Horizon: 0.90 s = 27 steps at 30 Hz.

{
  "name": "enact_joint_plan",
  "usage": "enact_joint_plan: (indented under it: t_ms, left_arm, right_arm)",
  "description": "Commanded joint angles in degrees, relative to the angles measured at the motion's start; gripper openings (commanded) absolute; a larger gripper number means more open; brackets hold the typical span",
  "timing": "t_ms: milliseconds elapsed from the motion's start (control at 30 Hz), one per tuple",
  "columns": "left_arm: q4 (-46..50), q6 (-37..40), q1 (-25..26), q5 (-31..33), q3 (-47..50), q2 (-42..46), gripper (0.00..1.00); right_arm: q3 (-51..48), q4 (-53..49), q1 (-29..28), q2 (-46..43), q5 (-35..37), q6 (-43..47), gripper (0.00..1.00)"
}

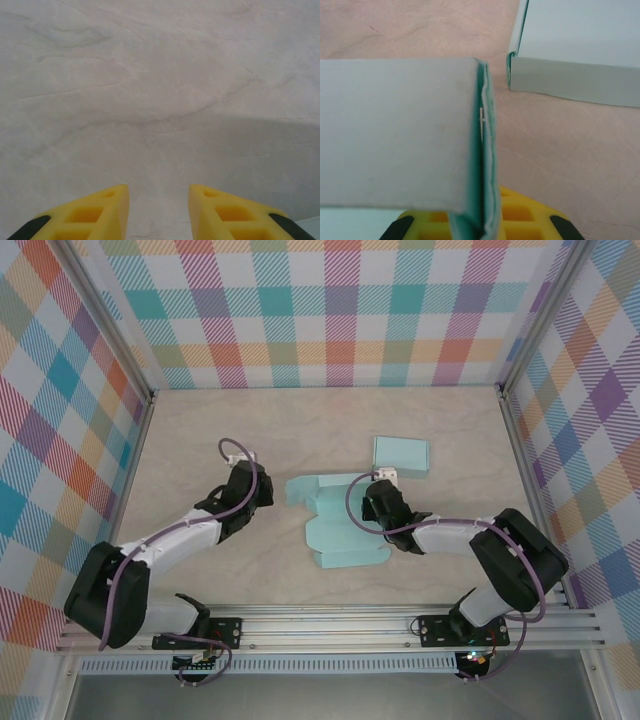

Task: Fold the paper box

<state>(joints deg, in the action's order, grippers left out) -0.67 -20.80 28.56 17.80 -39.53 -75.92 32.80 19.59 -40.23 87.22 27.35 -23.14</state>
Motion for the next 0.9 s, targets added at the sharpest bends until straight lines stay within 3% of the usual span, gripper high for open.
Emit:
enact_joint_plan:
  t_ms: [0,167,333,867]
  left_arm:
    - [-8.3,3.4,-0.3,-5.0,0.7,-2.3,0.36]
    - [-9.6,3.5,-0.3,-11.6,-0.7,-7.5,0.33]
    - [-11.2,2.3,0.6,-16.6,-0.8,-7.7,0.21]
    - [-11.5,0.6,7.5,-23.6,1.6,-4.2,0.19]
  right_arm:
    - [1.7,0.8,-0.5,0.8,-0.5,-0.4,0.0]
    - [2.5,0.2,-0.5,1.6,0.0,-0.4,0.0]
    - [3.5,-0.4,-0.5,2.5,0.6,0.2,0.0]
    - [4.6,-1.0,-0.5,3.7,0.6,0.1,0.0]
